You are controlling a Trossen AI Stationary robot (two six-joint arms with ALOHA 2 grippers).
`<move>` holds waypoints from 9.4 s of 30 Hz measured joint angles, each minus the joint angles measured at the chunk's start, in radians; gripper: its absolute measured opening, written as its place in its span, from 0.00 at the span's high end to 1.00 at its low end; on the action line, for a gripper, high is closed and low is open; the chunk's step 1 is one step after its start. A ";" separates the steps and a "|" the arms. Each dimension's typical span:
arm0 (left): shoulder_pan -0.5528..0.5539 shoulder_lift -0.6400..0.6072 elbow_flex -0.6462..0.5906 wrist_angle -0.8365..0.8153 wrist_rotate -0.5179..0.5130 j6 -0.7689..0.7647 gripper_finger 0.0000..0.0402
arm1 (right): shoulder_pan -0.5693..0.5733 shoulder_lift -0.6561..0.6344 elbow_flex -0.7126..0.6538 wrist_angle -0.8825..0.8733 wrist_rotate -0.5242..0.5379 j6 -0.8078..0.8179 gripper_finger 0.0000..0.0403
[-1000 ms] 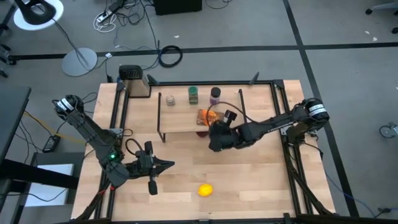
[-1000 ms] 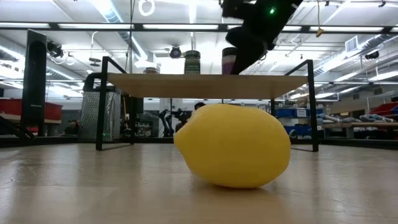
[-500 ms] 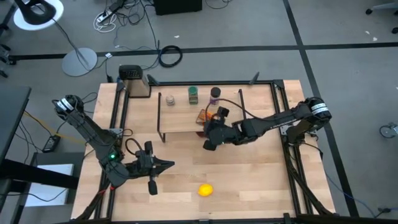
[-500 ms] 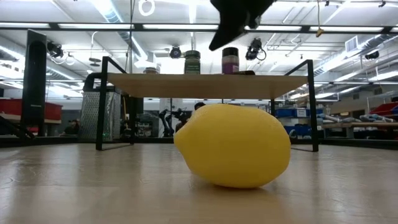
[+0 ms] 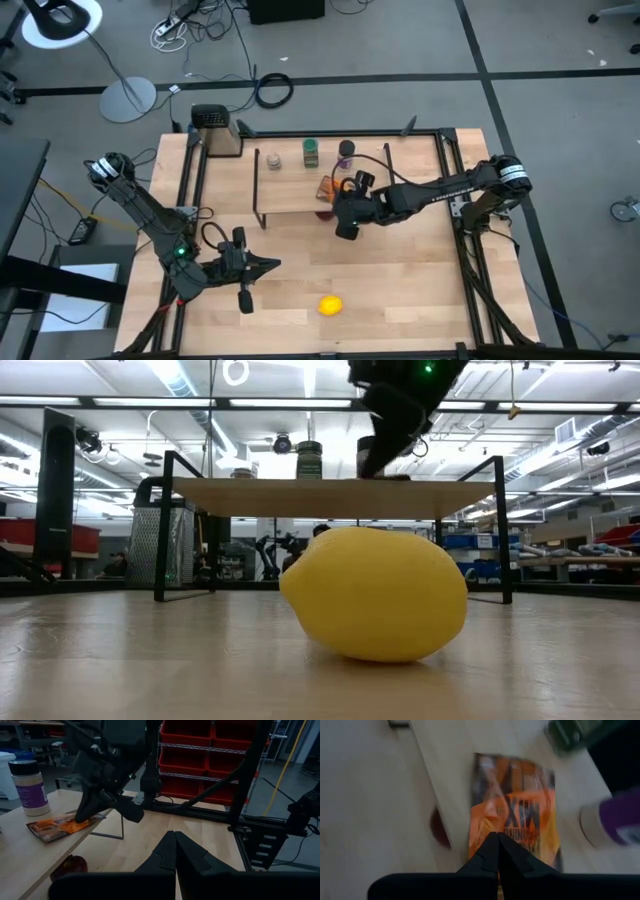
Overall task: Shelf spices
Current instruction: Adjust the orange seasoning bag
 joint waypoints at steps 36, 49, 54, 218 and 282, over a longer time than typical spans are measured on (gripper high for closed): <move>0.000 0.000 0.000 0.002 0.004 0.001 0.99 | 0.147 -0.070 -0.001 -0.220 0.107 0.074 1.00; 0.000 0.000 0.000 0.003 0.014 0.001 0.99 | 0.057 -0.073 -0.047 -0.266 0.001 0.092 1.00; 0.000 0.000 0.000 0.003 0.013 0.001 0.99 | 0.045 -0.073 -0.056 -0.286 0.035 0.115 1.00; 0.000 0.000 0.000 -0.006 0.011 0.005 0.99 | -0.077 -0.063 -0.129 0.170 0.079 -0.397 1.00; 0.000 0.000 0.000 -0.007 0.011 0.002 0.99 | 0.057 -0.063 -0.129 -0.408 0.461 0.322 1.00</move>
